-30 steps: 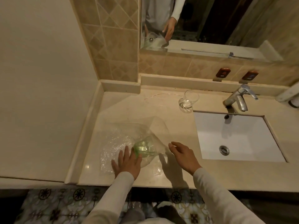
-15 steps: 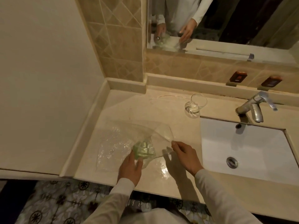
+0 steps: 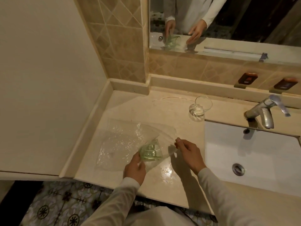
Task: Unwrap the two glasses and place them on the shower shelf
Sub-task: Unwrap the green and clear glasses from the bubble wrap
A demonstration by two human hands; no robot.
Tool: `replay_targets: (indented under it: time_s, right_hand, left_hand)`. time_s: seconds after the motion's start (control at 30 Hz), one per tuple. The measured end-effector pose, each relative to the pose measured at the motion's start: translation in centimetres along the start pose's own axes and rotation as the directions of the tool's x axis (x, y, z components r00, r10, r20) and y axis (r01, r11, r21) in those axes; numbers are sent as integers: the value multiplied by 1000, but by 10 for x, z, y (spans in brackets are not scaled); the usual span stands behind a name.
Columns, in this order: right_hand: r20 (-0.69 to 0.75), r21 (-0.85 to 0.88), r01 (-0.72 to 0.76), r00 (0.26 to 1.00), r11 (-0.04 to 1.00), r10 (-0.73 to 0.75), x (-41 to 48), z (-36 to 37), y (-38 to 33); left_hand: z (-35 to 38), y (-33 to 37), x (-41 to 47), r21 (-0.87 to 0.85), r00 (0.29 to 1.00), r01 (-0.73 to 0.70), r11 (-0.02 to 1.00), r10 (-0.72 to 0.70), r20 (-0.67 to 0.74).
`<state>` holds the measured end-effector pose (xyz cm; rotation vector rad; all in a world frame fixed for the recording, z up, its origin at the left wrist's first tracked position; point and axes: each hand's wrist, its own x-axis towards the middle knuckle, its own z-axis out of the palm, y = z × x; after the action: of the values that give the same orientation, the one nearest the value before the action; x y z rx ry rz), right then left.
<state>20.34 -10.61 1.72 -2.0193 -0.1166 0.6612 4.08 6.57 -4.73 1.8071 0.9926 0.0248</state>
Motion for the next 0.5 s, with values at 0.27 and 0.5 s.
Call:
replay_targets:
  time_s: [0.27,0.5]
  right_hand:
    - [-25,13,14,1000,1000,-14,-9,-1,-11]
    - [-12,112,-6,1000,994,8,-6,-9,-13]
  left_hand:
    - [22,24,8,682,978,-74,727,-82,194]
    - [22,27,10,181,994,-102,978,96,41]
